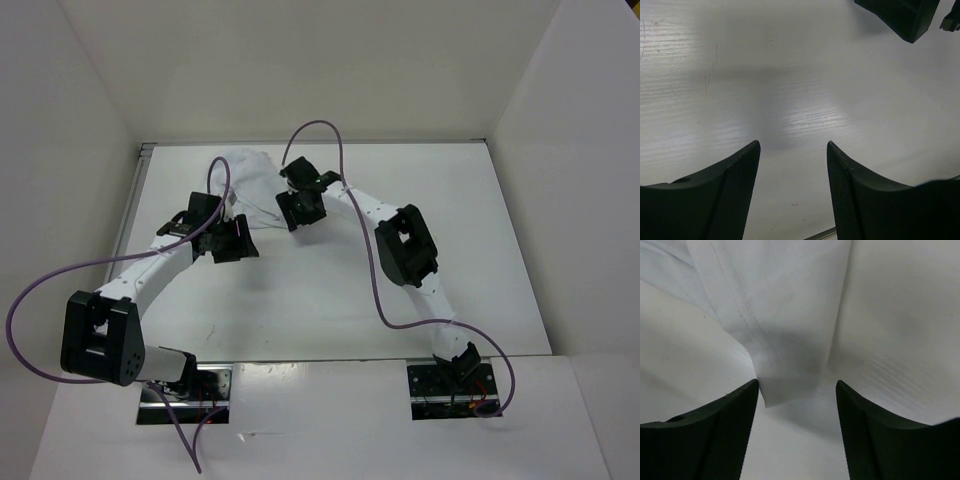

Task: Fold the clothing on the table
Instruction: Move the skirt to the center of the board

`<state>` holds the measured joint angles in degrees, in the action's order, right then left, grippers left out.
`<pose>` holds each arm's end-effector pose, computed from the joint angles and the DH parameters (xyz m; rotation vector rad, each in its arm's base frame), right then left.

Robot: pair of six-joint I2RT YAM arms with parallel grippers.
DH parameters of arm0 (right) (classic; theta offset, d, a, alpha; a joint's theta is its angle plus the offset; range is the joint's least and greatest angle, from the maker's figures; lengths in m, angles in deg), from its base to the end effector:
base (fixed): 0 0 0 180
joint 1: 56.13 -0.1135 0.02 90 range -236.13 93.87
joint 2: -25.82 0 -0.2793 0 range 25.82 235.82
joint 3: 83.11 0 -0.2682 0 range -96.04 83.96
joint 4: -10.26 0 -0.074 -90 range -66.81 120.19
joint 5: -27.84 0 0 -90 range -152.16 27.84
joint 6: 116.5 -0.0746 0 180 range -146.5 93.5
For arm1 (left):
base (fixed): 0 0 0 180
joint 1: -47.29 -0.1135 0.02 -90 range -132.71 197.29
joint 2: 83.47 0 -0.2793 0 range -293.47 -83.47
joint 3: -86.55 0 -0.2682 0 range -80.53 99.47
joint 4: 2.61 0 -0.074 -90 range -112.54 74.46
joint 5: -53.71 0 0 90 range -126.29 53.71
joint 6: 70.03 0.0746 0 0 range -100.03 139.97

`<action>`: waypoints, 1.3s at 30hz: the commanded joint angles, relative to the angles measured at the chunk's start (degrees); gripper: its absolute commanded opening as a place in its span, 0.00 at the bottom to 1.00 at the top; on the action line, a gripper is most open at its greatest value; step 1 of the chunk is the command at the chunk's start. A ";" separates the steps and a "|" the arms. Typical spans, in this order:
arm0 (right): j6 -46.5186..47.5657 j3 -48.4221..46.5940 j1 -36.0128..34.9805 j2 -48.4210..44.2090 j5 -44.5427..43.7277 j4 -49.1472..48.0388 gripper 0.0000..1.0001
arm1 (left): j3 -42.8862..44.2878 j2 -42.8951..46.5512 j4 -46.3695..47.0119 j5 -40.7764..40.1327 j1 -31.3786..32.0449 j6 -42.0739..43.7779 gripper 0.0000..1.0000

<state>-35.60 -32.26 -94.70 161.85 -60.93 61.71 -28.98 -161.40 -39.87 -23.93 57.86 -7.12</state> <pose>0.4410 0.3537 0.1488 -0.6755 2.5371 0.3267 0.3071 -0.0736 0.2105 -0.2642 2.4940 -0.5455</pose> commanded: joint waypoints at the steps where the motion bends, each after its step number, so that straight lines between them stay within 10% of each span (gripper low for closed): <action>1: -0.13 -0.76 -0.81 1.34 1.31 -0.82 0.65 | 1.89 -0.20 1.22 1.26 -0.37 0.99 0.63; 6: 0.40 -3.13 -1.34 3.72 1.84 0.32 0.37 | 1.89 -0.20 1.22 0.74 -0.37 0.99 0.63; 9: 0.40 -2.61 -1.34 3.02 -0.87 0.85 0.00 | 1.89 -0.20 1.22 0.74 -0.37 0.99 0.63; 20: -7.76 25.94 -1.34 -30.97 -11.77 12.96 0.00 | 1.89 -0.20 0.70 -0.49 -2.04 0.99 0.63; 23: -10.23 28.51 -1.34 -37.21 -12.31 18.86 0.54 | 1.89 -0.73 0.70 -0.49 -2.04 0.99 0.63; 25: -10.23 24.32 -1.34 -37.24 -12.31 18.35 0.66 | 2.41 -1.34 1.40 0.20 -2.04 0.99 0.63; 39: -3.72 -20.40 -0.72 -1.15 -11.00 15.09 0.66 | 5.58 -4.78 3.33 2.23 -2.04 -0.15 0.63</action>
<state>-40.52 -43.80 -95.51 155.79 -74.41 76.95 -25.52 -166.91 -37.80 -22.79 56.09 -7.21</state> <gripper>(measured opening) 0.655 0.633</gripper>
